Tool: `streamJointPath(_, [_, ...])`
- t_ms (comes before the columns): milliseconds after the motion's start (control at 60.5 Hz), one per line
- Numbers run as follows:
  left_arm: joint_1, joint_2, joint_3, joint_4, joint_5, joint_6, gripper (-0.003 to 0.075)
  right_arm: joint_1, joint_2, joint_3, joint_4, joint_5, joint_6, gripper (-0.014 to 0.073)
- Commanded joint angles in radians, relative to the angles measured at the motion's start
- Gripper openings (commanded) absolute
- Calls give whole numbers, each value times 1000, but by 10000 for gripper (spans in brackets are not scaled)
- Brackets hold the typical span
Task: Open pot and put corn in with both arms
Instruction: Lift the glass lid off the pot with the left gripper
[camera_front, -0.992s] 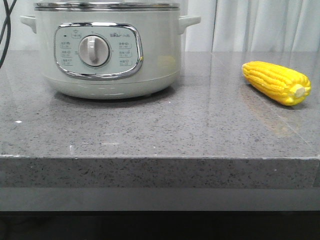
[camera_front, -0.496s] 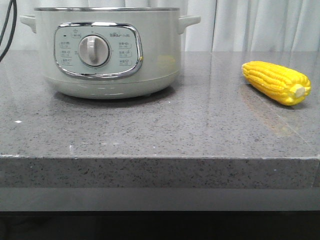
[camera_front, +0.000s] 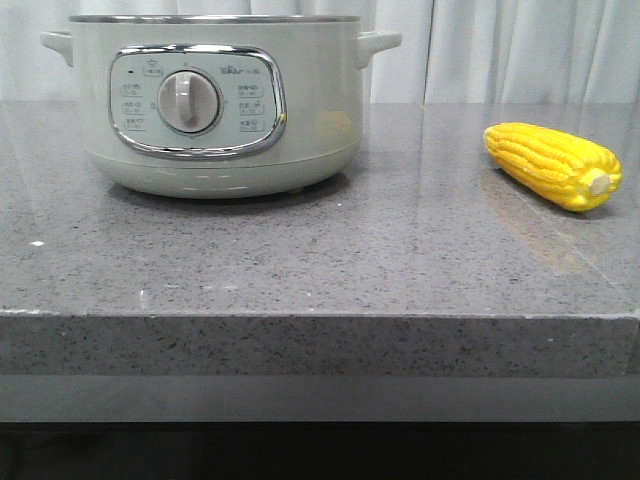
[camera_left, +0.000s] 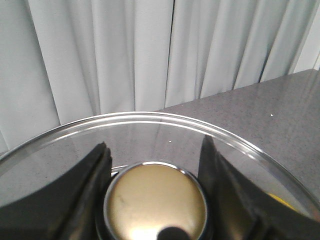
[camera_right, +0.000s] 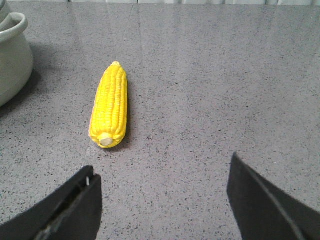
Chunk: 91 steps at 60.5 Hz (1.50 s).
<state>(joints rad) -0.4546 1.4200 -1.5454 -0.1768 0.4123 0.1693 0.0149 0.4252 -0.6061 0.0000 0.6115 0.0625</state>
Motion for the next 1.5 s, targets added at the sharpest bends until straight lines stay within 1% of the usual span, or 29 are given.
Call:
streamJointPath(0, [17, -106, -19, 6, -77, -2, 134, -7, 15, -34, -7, -73, -10, 542])
streamJointPath(149, [85, -211, 90, -11, -62, -9, 134, -7, 15, -34, -7, -64, -10, 542])
streamJointPath(347, [193, -419, 307, -20, -60, -9, 134, -7, 15, -34, -7, -33, -10, 542])
streamJointPath(430, [220, -503, 383, -20, -45, -9, 134, -7, 15, -34, -7, -38, -10, 542])
streamJointPath(612, [236, -690, 525, -20, 4, -9, 134, -7, 15, -34, -7, -36, -10, 542])
streamJointPath(793, [236, -832, 627, -20, 25, -9, 134, -7, 15, -34, 0, -27, -10, 542])
streamJointPath(893, [236, -871, 651, -20, 25, -9, 134, -7, 24, -34, 0, -26, -10, 542])
streamJointPath(1041, [236, -877, 654, -20, 23, -9, 134, 9, 70, -60, 59, 8, -18, 542])
streamJointPath(1140, [236, -877, 654, -20, 23, -9, 134, 36, 133, -112, 87, 64, -62, 542])
streamJointPath(1223, [236, -877, 654, -20, 23, -9, 134, 58, 201, -167, 95, 113, -71, 542])
streamJointPath(1372, [236, -877, 654, -20, 23, -9, 134, 70, 323, -258, 97, 161, -71, 547])
streamJointPath(1488, [236, -877, 654, -20, 23, -9, 134, 70, 414, -327, 101, 167, -71, 589])
